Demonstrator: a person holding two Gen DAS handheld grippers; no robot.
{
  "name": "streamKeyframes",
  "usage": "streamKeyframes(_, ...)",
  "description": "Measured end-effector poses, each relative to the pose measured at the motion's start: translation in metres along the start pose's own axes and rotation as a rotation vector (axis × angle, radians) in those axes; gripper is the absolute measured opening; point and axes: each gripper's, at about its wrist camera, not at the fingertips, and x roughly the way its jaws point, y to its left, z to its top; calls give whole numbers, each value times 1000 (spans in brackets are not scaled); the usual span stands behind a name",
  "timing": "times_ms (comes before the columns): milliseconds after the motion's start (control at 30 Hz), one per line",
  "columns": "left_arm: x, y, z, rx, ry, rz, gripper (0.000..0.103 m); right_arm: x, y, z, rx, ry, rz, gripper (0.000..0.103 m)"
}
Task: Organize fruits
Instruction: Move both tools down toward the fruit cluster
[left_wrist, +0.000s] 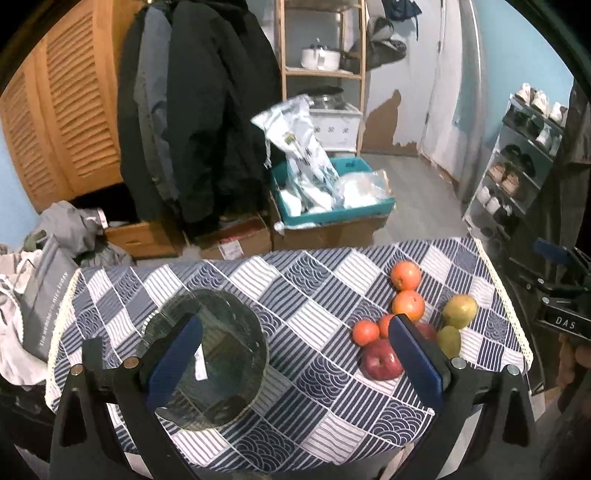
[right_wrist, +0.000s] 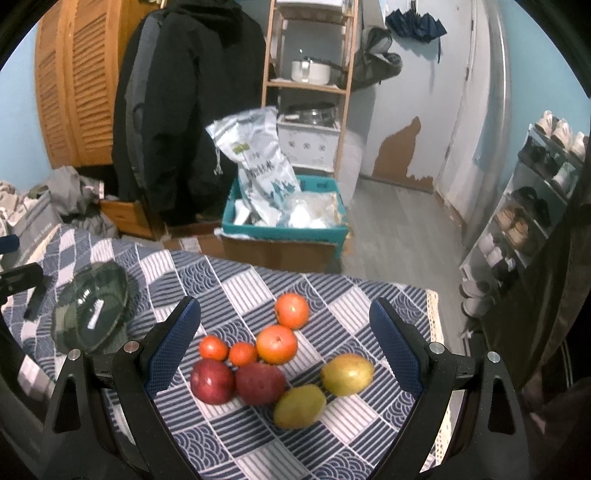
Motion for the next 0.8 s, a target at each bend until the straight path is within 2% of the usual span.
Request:
streamKeyframes(167, 21, -11, -3, 10, 77, -30, 102, 13, -10, -9, 12, 67, -4, 91)
streamKeyframes(400, 48, -30, -15, 53, 146, -30, 102, 40, -22, -30, 14, 180, -15, 91)
streamKeyframes(800, 102, -62, -36, 97, 258, -52, 101, 87, -28, -70, 34, 368, 21, 91)
